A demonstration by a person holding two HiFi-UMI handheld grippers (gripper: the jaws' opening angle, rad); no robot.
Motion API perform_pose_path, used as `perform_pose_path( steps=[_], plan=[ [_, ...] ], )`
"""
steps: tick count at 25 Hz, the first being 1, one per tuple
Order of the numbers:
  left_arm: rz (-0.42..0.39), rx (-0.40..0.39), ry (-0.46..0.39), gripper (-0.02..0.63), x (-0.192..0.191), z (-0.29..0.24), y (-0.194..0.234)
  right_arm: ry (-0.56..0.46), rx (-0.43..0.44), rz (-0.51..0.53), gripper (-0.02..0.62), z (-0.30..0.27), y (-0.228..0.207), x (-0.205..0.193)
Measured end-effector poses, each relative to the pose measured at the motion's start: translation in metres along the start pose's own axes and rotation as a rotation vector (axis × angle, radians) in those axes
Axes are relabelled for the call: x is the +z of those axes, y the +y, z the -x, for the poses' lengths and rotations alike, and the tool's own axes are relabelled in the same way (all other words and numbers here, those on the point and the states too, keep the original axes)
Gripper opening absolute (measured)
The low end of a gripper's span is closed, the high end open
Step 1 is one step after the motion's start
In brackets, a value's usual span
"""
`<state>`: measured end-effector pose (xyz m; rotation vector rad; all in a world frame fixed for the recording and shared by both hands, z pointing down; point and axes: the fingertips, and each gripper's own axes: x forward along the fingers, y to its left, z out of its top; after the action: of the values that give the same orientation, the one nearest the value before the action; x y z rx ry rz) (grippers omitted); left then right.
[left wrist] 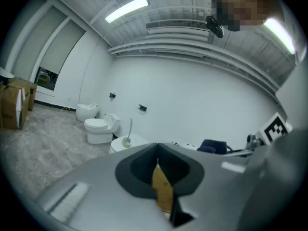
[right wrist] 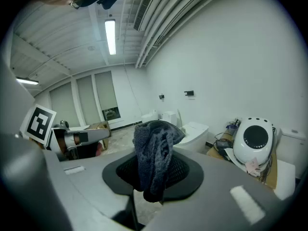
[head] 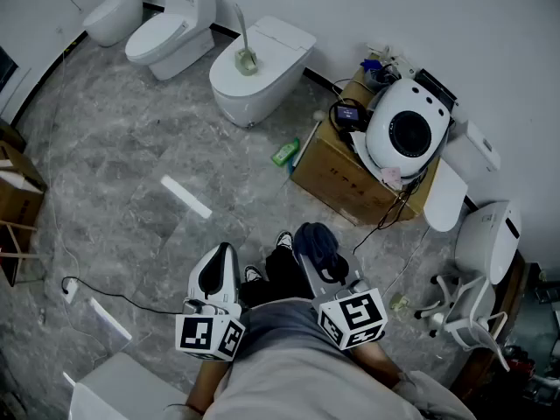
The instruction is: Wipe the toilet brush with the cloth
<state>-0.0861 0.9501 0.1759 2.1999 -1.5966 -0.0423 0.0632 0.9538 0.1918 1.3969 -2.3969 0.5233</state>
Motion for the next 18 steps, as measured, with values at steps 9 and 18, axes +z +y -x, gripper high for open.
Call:
perform_pose_path(
  steps=[9,18],
  plan=[
    [-0.042,-0.017,-0.027,0.000,-0.003,0.020,0.013,-0.037,-0.001,0.024,0.095,0.007,0.026,-0.002],
    [-0.075,-0.017,-0.023,0.000,-0.004,0.031,0.019,-0.065,0.038,-0.006,0.101,0.016,0.029,-0.002]
  ],
)
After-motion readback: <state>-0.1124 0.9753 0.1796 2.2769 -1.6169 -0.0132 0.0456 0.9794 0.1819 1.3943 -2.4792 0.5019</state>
